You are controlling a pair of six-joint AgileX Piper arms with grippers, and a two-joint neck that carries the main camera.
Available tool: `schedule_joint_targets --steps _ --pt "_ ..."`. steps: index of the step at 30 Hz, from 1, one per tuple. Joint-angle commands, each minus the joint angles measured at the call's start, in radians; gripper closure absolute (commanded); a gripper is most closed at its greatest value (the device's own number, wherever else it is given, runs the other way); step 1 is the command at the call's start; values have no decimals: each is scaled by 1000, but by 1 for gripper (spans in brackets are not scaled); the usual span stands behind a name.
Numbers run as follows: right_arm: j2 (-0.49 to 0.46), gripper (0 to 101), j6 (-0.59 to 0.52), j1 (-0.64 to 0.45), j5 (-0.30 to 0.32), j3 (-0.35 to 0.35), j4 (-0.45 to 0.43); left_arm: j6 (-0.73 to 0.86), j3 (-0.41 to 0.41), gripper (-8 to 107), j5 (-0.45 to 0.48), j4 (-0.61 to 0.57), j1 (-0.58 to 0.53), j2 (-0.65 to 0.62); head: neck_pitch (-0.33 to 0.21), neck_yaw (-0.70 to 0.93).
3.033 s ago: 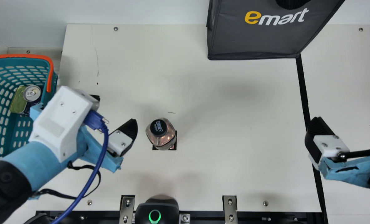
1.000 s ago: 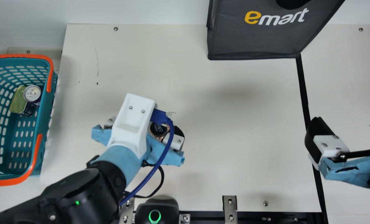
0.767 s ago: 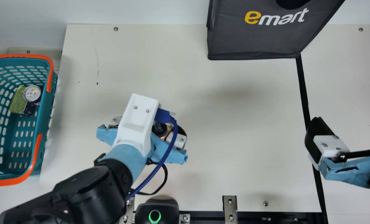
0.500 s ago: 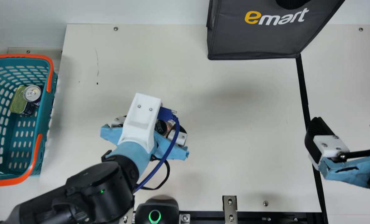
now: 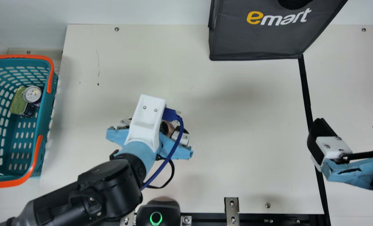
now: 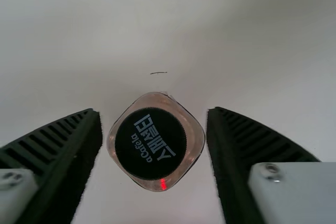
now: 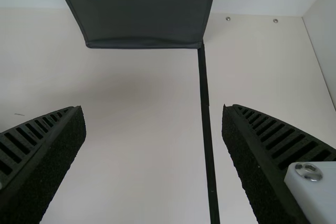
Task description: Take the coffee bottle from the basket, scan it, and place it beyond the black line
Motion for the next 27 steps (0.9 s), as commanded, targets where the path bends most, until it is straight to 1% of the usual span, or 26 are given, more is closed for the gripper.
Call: schedule_joint_targets --steps 1,9,19,27 --pt "0 10 0 0 0 0 0 1 2 36 -4 -5 3 1 -17 2" --pt "0 10 0 0 0 0 0 49 12 89 -31 -23 11 -10 -17 2" --pt "0 10 0 0 0 0 0 226 66 89 -121 -34 68 -76 -17 2" --pt "0 10 0 0 1 0 0 410 89 89 -194 -113 126 -125 -17 2"
